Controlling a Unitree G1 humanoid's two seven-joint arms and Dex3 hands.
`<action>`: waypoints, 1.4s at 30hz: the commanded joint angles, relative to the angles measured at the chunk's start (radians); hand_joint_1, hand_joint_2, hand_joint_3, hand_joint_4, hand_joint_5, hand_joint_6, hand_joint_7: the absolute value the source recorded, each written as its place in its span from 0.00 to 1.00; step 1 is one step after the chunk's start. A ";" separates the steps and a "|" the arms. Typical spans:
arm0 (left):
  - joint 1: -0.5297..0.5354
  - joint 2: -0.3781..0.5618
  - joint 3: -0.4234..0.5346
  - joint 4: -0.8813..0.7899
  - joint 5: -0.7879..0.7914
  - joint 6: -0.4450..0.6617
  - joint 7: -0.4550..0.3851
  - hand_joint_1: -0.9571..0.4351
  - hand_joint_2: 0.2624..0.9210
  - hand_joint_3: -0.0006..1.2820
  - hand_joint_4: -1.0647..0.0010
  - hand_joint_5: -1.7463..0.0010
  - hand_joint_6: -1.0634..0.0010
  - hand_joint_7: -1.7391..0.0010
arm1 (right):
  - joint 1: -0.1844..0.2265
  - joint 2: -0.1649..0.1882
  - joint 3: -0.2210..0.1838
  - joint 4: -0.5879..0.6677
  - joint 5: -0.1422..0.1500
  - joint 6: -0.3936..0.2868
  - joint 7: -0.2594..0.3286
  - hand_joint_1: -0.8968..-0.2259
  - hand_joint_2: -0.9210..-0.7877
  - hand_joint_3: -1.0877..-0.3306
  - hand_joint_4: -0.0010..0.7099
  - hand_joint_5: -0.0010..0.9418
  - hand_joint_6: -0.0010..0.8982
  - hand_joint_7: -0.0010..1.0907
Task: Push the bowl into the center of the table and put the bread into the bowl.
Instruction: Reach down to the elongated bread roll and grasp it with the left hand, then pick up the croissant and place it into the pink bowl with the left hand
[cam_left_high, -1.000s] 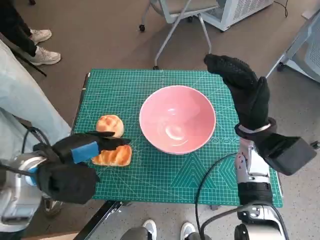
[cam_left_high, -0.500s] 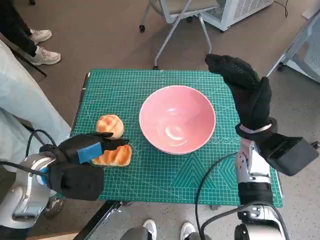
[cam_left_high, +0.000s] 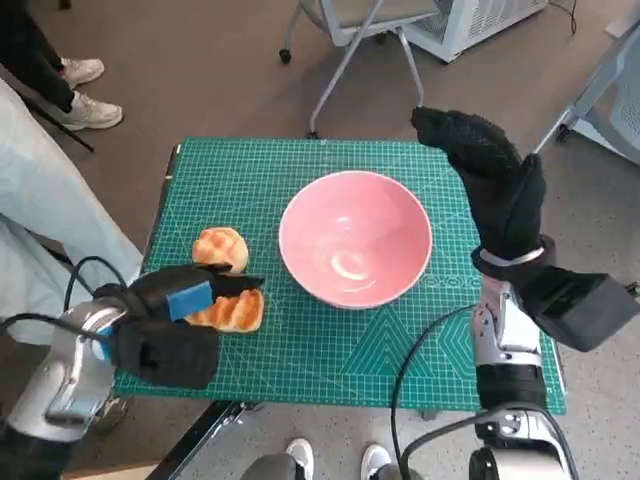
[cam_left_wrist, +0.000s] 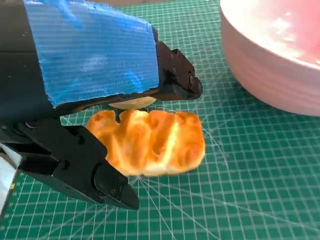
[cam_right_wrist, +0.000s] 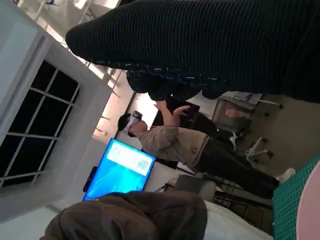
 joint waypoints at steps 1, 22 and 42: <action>-0.028 -0.021 -0.039 0.073 0.035 -0.018 0.015 0.73 0.65 0.02 0.66 0.99 0.62 1.00 | 0.018 0.002 -0.004 0.007 0.011 0.018 0.013 0.34 0.00 0.43 0.25 0.00 0.00 0.55; -0.080 -0.042 -0.107 0.182 0.120 -0.043 0.051 0.72 0.76 0.05 0.36 0.97 0.38 0.97 | 0.028 0.005 -0.011 -0.011 0.020 0.028 0.028 0.33 0.00 0.44 0.25 0.00 0.00 0.56; -0.027 0.000 -0.058 0.074 0.091 -0.086 -0.001 0.69 0.97 0.02 0.26 0.35 0.32 0.42 | 0.036 0.012 -0.013 -0.020 0.028 0.040 0.025 0.32 0.00 0.45 0.26 0.00 0.00 0.56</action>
